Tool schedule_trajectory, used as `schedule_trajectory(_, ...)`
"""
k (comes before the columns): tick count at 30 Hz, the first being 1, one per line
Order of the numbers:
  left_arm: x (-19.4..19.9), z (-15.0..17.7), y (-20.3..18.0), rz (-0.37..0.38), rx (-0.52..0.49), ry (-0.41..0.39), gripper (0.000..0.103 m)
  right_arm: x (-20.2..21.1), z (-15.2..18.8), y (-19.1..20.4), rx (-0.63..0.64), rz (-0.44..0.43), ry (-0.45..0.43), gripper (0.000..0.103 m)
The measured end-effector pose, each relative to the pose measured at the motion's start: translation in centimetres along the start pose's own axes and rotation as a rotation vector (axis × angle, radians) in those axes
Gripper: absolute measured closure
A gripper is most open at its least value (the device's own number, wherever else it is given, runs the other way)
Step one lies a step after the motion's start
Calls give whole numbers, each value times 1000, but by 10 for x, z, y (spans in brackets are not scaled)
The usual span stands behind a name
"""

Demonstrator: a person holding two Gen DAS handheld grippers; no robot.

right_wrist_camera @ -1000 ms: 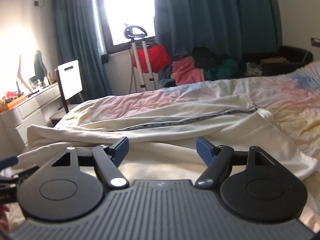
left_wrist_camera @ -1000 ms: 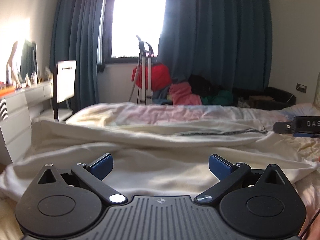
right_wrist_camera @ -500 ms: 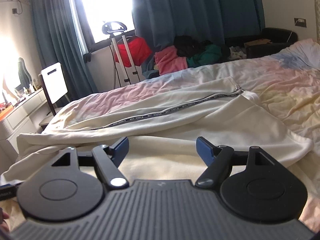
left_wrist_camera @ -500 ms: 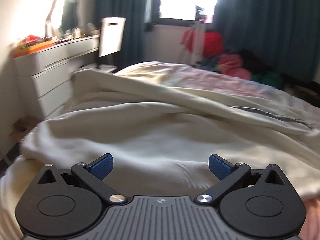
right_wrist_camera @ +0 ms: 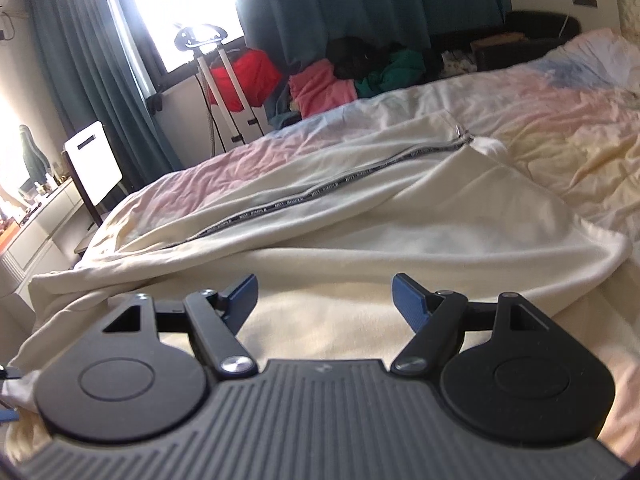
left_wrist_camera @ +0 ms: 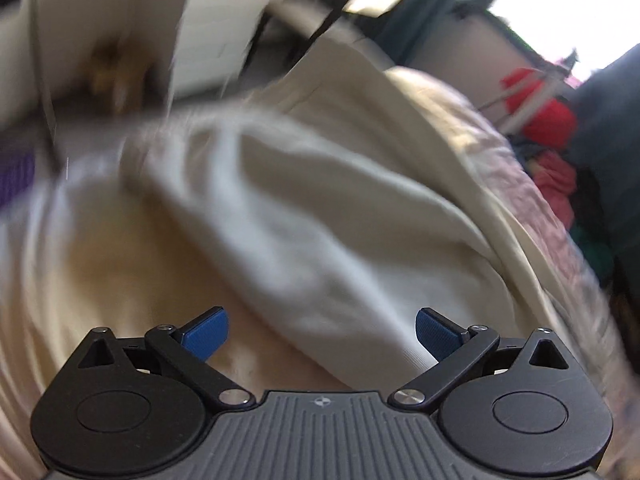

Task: Fold clothes
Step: 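Grasp the elastic waistband with the left gripper while the right gripper grasps a cuff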

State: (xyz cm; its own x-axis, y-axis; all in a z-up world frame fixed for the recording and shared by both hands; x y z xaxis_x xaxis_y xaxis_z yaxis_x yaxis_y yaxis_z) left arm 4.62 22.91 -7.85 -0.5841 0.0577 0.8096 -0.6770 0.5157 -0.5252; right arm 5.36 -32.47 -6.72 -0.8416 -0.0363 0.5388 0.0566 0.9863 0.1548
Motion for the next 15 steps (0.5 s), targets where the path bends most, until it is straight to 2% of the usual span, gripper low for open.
schedule_trajectory(4, -29, -31, 12, -2, 119, 0, 7, -2, 0, -7, -39, -11, 7, 27)
schedule_trajectory(7, -39, -50, 27, 49, 255, 7, 6, -9, -1, -19, -95, -2, 34, 27)
schedule_trajectory(10, -33, -59, 41, 148, 312, 11, 8, -12, -1, -42, -198, 15, 42, 27)
schedule_trajectory(15, -19, -59, 66, 335, 412, 55, 19, -5, 16, -108, -555, 56, 29, 26)
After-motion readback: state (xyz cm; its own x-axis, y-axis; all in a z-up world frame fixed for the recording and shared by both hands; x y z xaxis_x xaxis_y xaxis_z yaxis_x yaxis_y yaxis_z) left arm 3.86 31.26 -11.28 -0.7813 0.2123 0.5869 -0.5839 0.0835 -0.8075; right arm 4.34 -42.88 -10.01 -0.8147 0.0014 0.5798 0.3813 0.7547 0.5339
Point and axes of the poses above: each gripper's, at about its wrist camera, not at the fingertips, and x roughly against the way its jaws point, y to its left, z to its underside, the point moved 1 cm from there along -x, roughly the way its jaws point, and after that the axes turned 13 degrees about x, right-handed, at the moved point
